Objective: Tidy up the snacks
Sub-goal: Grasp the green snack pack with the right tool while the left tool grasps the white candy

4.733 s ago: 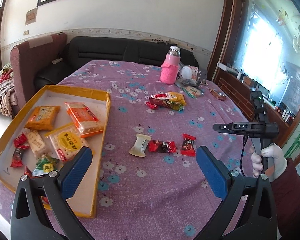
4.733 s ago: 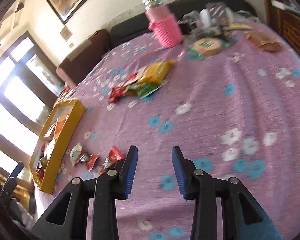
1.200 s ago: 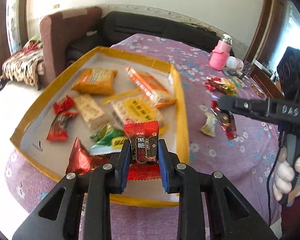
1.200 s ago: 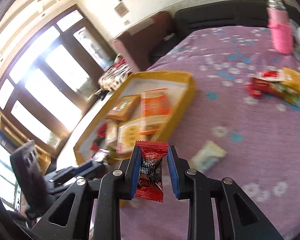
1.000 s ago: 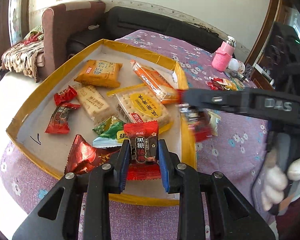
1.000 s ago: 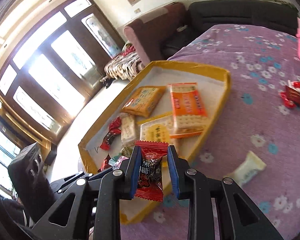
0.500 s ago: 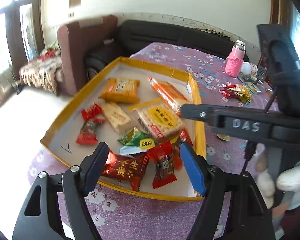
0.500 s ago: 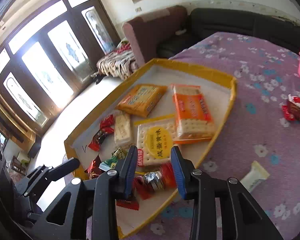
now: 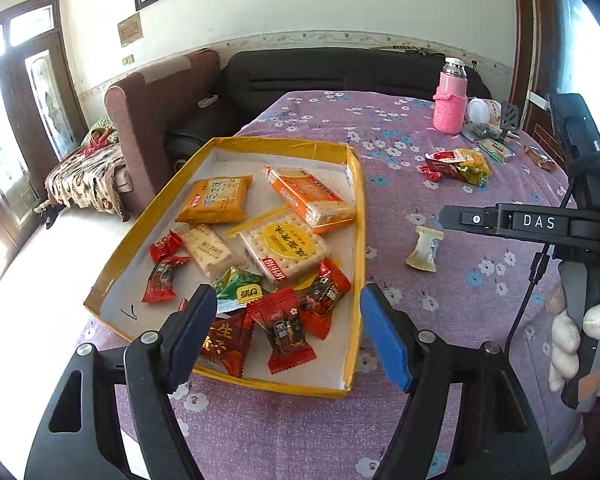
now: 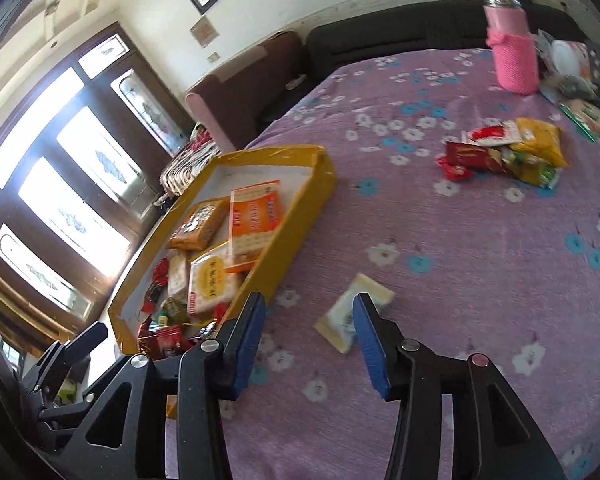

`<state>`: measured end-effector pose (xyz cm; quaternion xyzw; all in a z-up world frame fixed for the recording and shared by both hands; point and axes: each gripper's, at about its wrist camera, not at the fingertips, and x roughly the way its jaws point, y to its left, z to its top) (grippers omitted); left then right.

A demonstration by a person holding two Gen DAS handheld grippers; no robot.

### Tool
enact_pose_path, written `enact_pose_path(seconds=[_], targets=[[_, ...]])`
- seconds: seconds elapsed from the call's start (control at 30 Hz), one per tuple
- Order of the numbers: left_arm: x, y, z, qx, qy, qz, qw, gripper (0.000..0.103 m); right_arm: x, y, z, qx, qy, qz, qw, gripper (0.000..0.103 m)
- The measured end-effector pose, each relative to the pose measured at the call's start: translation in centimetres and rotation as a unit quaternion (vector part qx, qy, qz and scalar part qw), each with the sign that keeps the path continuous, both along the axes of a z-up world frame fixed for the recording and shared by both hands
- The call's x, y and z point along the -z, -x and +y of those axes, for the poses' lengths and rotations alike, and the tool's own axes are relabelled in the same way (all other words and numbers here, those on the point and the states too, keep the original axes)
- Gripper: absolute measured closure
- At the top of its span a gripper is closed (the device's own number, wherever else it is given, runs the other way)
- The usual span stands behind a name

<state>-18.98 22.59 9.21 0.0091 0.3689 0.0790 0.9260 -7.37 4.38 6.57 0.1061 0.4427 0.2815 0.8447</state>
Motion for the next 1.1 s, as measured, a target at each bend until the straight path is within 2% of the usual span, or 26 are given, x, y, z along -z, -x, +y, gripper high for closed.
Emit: enact_pose_path(seconds=[0.13, 0.3, 0.53, 0.63, 0.77, 0.87, 0.93, 1.0, 1.03, 1.1], targets=[[0.0, -0.3, -1.1, 0.008, -0.005, 0.005, 0.9999, 0.029, -0.2, -0.1, -2.0, 0.016, -0.001, -0.004, 1.0, 0.051], [0.0, -0.5, -2.0, 0.028, 0.0, 0.009, 0.9996, 0.029, -0.4, -0.9, -4.5, 0.037, -0.002, -0.006, 0.999, 0.051], [0.5, -0.9, -2.9, 0.066, 0.03, 0.007, 0.9974, 0.029, -0.6, -5.8, -11.0, 0.118, -0.009, 0.006, 0.993, 0.049], [0.8, -1.2, -3.4, 0.087, 0.043, 0.006, 0.9952, 0.029, -0.5, -8.2, -11.8, 0.127, -0.006, 0.007, 0.992, 0.049], [0.8, -1.5, -3.9, 0.115, 0.059, 0.003, 0.9916, 0.029, -0.6, -11.7, -9.9, 0.115, 0.028, -0.005, 0.993, 0.047], [0.9, -1.8, -4.3, 0.134, 0.064, 0.003, 0.9889, 0.029, -0.3, -15.1, -8.6, 0.129, 0.075, -0.015, 0.989, 0.047], [0.9, -1.9, -4.4, 0.145, 0.067, 0.0, 0.9872, 0.029, 0.4, -17.2, -8.8, 0.154, 0.103, -0.007, 0.983, 0.046], [0.9, -2.1, -4.3, 0.15, 0.075, -0.001, 0.9858, 0.029, 1.6, -18.5, -8.7, 0.149, 0.127, 0.009, 0.981, 0.047], [0.9, -2.2, -4.2, 0.151, 0.082, 0.0, 0.985, 0.029, 2.0, -18.6, -8.6, 0.144, 0.139, 0.012, 0.98, 0.048], [1.0, -2.6, -3.9, 0.151, 0.1, 0.004, 0.9835, 0.029, 2.3, -17.8, -8.2, 0.133, 0.162, 0.005, 0.978, 0.062]])
